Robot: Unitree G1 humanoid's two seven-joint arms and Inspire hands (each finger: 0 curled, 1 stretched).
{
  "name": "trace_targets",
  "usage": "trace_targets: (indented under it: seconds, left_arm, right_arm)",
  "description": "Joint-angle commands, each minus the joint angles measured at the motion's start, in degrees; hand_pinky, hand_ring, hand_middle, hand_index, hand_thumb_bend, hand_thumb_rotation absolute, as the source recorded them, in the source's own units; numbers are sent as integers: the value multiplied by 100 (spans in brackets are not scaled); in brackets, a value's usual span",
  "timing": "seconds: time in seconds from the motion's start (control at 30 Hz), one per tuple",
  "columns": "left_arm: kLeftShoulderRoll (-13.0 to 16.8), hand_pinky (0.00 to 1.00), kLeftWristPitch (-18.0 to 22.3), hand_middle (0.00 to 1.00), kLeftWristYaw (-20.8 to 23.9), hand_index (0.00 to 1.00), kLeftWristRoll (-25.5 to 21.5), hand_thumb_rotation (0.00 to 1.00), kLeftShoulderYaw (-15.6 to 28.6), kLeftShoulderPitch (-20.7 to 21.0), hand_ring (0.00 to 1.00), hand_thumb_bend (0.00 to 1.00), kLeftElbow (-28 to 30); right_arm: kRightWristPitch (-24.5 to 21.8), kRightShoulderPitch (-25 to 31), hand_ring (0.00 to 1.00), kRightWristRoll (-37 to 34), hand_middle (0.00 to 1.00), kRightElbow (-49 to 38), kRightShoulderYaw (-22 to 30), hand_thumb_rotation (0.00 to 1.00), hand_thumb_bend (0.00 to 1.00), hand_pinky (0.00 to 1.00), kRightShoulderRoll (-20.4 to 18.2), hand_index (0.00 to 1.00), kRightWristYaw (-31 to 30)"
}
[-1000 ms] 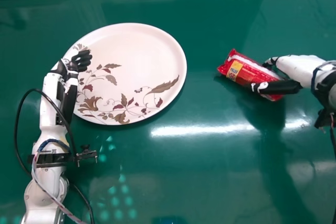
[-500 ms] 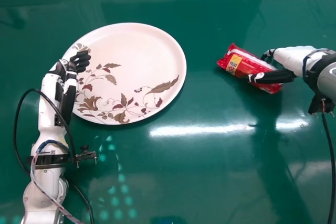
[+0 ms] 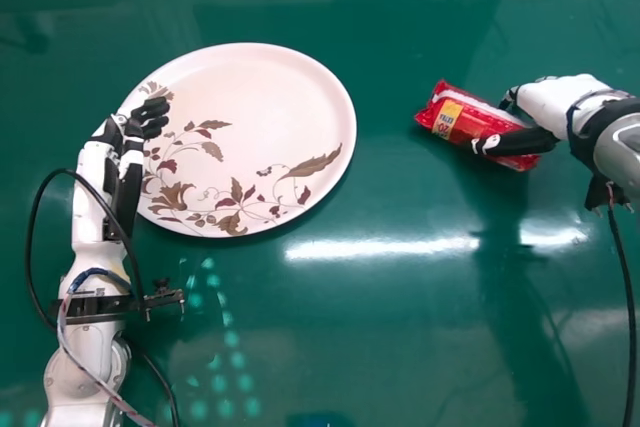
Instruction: Pick up biscuit and place it in the plate
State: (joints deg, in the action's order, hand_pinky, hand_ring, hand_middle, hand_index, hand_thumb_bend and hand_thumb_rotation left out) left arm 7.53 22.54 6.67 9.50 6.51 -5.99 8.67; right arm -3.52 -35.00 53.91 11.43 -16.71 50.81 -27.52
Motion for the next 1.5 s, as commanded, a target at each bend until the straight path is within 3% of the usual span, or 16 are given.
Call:
trace_targets:
  seconds: [0.0, 0.07, 0.2, 0.37, 0.43, 0.8, 0.97, 1.0, 1.2, 1.47]
  left_arm:
    - [13, 77, 53, 77, 35, 75, 53, 7, 61, -108, 75, 30, -7]
    - [10, 76, 44, 77, 33, 75, 54, 8, 67, -120, 75, 30, 9]
    - [12, 76, 31, 77, 11, 76, 44, 7, 77, -119, 75, 31, 3]
    - [-13, 78, 16, 78, -28, 77, -36, 6, 67, -95, 76, 31, -14]
    - [-12, 78, 4, 78, -24, 77, -12, 6, 62, -86, 77, 31, -15]
    - [-18, 78, -38, 79, -26, 78, 9, 6, 54, -92, 77, 30, 28]
    - [-9, 78, -52, 80, -46, 79, -12, 7, 58, -100, 78, 30, 29]
    - [-7, 78, -60, 80, -57, 79, -27, 6, 60, -102, 78, 30, 29]
    - [18, 78, 3, 81, -82, 80, -61, 2, 88, -51, 78, 30, -55]
    - [61, 79, -71, 81, -107, 80, -53, 4, 114, 38, 79, 29, -66]
  right_arm:
    - [131, 299, 43, 33, 52, 245, -110, 1, 53, 24, -82, 53, 273]
    - [279, 358, 40, 21, 46, 269, -80, 0, 51, 25, -48, 55, 651]
    - [544, 466, 42, 37, 50, 359, -26, 0, 52, 17, 18, 48, 1369]
    - [572, 568, 42, 31, 50, 363, 55, 0, 51, 12, 34, 48, 1670]
    - [640, 613, 39, 1, 45, 390, 91, 0, 51, 10, 52, 50, 1798]
    - [577, 838, 40, -111, 45, 41, 327, 0, 51, 8, 74, 51, 1957]
    - [492, 992, 40, -116, 46, -672, 609, 0, 51, 8, 102, 51, 1903]
    - [515, 1014, 40, -150, 46, -846, 690, 0, 51, 12, 105, 51, 1938]
    - [783, 1043, 41, -315, 47, -1506, 1036, 0, 51, 6, 86, 50, 1990]
    - [901, 664, 41, -224, 47, -2147, 852, 0, 51, 8, -162, 50, 1467]
